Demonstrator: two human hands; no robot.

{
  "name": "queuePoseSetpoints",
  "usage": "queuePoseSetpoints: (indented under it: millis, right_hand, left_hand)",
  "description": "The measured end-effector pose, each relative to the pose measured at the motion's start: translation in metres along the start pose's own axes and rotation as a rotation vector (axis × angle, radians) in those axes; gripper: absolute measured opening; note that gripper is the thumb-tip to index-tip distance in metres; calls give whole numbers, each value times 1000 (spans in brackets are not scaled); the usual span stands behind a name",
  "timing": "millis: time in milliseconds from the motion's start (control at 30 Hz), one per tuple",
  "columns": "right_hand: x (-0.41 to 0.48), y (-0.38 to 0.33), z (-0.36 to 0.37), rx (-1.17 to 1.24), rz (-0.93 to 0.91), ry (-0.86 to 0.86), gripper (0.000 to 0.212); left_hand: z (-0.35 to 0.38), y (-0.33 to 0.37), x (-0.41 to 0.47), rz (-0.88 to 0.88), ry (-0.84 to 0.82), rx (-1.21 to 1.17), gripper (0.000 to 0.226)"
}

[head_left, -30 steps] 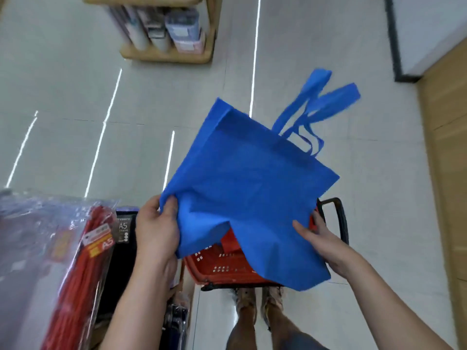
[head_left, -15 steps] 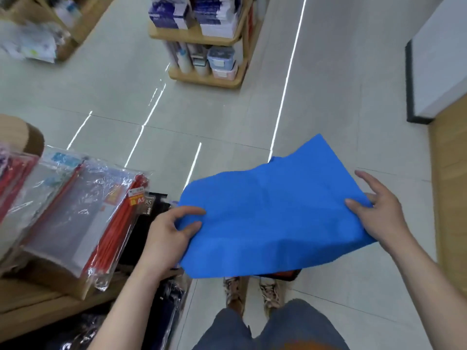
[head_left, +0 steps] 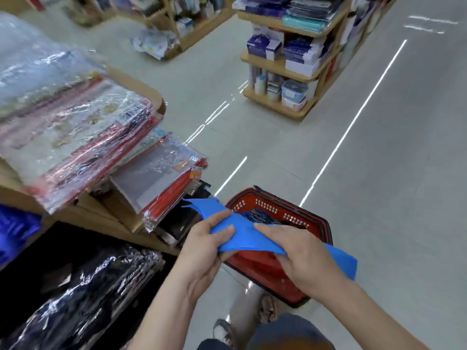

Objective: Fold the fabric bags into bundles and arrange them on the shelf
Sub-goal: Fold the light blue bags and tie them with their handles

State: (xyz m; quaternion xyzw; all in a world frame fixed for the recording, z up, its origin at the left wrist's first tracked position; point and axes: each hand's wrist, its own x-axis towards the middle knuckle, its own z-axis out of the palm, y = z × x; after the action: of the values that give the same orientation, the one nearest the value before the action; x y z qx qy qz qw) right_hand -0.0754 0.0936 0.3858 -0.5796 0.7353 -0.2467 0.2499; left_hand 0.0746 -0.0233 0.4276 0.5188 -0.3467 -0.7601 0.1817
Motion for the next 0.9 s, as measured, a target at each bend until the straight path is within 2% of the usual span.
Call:
queuePoseSetpoints:
  millis: [67,133,167,233,300,333,400,433,467,533,633,733,800,900]
  right_hand:
    - [11,-13,-17,117,23,-9,47]
    - [23,-27,-31,172,11,-119,52]
    - [31,-35,-37,207,0,-184,53]
    - [46,-56,-40,256,-36,-307,41]
    - [56,-83,-34,281,-81,-366,25]
    - [59,-98,-29,280,-110,-392,18]
    - [58,-131,-19,277,-138,-438,14]
    - [55,-145,-14,270,-141,-459,14]
    - [53,-156,-7,239,-152,-481,11]
    - [45,-174,6,99,-177,-486,5]
    - [31,-197,24,-128,-215,-454,16]
    - [19,-226,42,-220,-245,-427,11]
    - [14,-251,58,-230,-307,-394,11]
    - [7,-296,85,-81,-368,-296,26]
  left_hand:
    - [-24,3,-14,86,-43,62,34]
    - [-52,6,-30,254,-61,361,34]
    - [-65,6,-38,354,-11,549,33]
    - [-87,5,-52,594,236,901,31]
    - [-102,5,-68,815,379,1052,16]
    - [-110,3,-76,872,387,1046,10]
    - [-127,1,-98,875,389,899,7]
    - [-139,-1,-110,853,421,800,19]
    - [-154,-3,-123,838,487,719,31]
    - [-188,-8,-151,841,644,623,39]
    - [-247,-19,-198,773,878,531,48]
    - [-306,-36,-254,744,1036,354,43]
    - [-348,-50,-290,775,1115,126,36]
    - [-402,-76,-342,769,1150,-5,25]
